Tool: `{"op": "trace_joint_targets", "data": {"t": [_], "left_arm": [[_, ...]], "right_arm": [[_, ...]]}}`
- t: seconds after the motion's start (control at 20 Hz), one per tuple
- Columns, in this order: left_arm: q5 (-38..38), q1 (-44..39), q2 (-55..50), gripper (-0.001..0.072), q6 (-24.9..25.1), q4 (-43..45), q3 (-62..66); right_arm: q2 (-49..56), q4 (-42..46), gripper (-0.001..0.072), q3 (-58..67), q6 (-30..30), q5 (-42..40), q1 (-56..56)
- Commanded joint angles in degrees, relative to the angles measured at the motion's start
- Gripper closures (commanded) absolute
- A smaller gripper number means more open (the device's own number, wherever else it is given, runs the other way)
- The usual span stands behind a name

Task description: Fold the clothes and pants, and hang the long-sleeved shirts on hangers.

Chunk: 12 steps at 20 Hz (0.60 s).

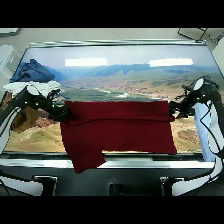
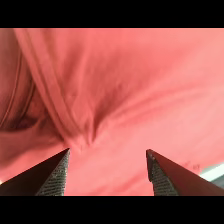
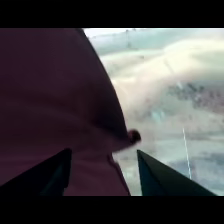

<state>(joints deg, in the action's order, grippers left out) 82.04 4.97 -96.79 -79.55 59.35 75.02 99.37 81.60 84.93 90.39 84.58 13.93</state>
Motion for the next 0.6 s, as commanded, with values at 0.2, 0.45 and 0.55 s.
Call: {"op": "trace_joint_targets", "data": {"t": [0.2, 0.45, 0.55], "left_arm": [[5.62, 5.70, 13.64, 0.0193, 2.32, 6.27, -12.13], [-3.32, 5.70, 29.11, 0.0195, 8.63, -0.02, -40.44], [-5.18, 5.05, 31.65, 0.0198, 11.34, -4.98, -45.20]], "right_arm": [[-11.67, -0.37, 0.0178, -8.46, -0.68, 9.51, 9.66], [-20.44, -0.83, 0.0179, -24.68, -3.26, 4.87, 10.27], [-21.09, -1.09, 0.0180, -26.69, -3.21, 5.09, 10.27]]}}
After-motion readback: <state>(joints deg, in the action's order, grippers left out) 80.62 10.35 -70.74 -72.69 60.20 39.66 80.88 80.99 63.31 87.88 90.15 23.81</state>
